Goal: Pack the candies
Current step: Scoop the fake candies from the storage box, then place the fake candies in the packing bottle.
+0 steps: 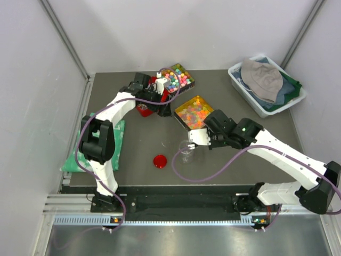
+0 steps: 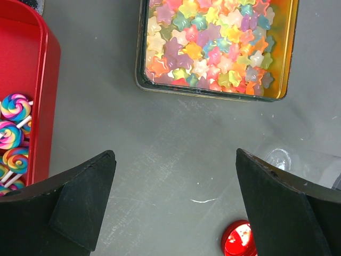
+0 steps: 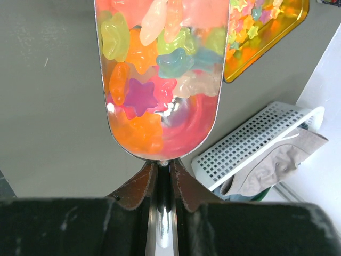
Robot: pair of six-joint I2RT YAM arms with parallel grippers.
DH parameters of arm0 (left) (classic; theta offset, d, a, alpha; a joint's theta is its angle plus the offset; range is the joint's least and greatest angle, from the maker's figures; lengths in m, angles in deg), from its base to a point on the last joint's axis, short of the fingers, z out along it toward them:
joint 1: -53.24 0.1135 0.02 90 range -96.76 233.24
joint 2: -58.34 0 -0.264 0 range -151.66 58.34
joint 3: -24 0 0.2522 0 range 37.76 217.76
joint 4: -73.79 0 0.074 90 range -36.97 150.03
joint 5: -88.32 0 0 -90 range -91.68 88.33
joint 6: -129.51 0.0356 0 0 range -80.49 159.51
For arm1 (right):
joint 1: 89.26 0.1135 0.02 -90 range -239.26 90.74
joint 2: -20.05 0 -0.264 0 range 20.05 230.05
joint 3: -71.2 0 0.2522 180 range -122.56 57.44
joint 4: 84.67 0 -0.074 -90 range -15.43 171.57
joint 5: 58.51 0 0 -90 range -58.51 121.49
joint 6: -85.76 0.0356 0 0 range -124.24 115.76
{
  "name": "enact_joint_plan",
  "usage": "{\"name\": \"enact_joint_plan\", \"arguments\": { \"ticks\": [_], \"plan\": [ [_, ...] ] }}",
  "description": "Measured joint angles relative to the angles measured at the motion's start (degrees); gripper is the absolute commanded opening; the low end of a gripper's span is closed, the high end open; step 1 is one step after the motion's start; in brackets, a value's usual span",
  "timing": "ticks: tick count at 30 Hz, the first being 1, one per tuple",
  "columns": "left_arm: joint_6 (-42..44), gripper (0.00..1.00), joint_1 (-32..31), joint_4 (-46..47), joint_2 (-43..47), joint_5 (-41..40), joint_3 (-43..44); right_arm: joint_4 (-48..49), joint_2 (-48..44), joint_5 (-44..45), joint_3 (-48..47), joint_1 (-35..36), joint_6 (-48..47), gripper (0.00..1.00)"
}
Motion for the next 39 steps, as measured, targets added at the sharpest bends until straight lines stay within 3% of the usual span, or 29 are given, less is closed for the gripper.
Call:
{"name": "enact_joint_plan", "arguments": {
  "ticks": [39],
  "plan": [
    [0.0, 0.99, 1.3, 0.4, 0.1, 0.9, -0.5, -3.0, 5.9, 13.9, -1.9, 9.0, -5.2, 0.0]
  ]
}}
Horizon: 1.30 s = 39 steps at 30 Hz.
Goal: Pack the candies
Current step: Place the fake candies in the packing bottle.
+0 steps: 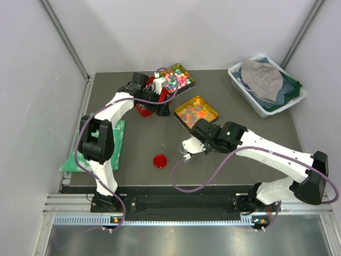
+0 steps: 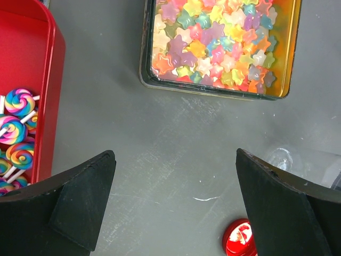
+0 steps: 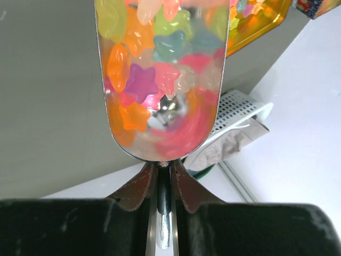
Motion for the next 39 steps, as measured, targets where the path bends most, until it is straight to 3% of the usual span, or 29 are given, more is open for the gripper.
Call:
{"name": "enact_joint_plan", "arguments": {
  "ticks": [39],
  "plan": [
    [-0.2, 0.99, 1.3, 0.8, 0.3, 1.9, -1.7, -0.6, 2.5, 7.5, -1.7, 3.3, -4.3, 0.0]
  ]
}}
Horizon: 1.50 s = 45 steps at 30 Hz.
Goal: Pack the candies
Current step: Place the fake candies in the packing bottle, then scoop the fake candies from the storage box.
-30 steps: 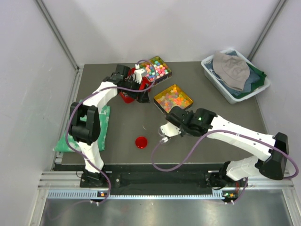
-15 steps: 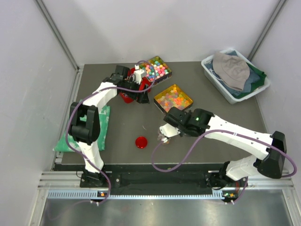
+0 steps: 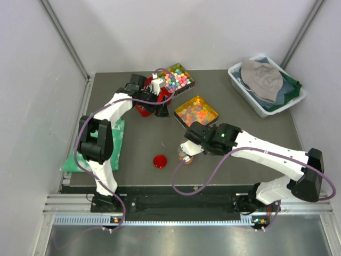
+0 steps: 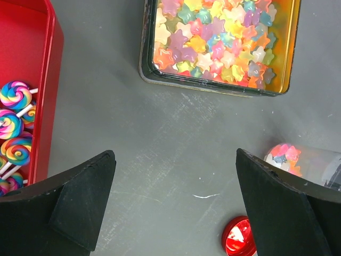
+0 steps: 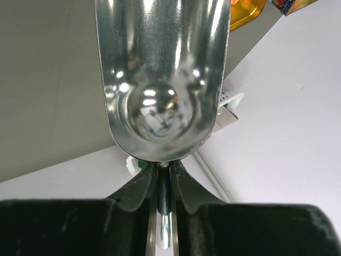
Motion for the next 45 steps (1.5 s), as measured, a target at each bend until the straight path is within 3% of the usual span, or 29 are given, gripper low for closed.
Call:
{"name": "enact_joint_plan", "arguments": {
  "ticks": [11, 19, 26, 34, 45],
  "plan": [
    [-1.3, 0.99, -0.3, 1.2, -1.0, -0.1, 1.3, 0.4, 1.3, -1.1, -8.0, -2.1, 0.7, 0.0],
    [-4.6, 0.99, -1.9, 3.4, -6.5, 0.4, 9.8, 3.3, 2.6, -8.2, -10.5, -15.8, 3.0, 0.0],
    [-12.1, 0.99, -2.3, 8.7, -6.4, 11.9, 13.4, 11.6, 5.1, -18.1, -8.3, -26.2, 8.3, 0.0],
    [-17.7, 0.99, -5.2, 12.7, -6.5, 18.1, 13.4, 19.6, 9.1, -24.6, -6.8, -26.9, 14.7, 0.0],
    [-17.9, 0.99, -7.5, 13.2, -8.5, 17.3, 14.3, 24.9, 9.1, -26.6, -6.8, -26.9, 18.5, 0.0]
  ]
}}
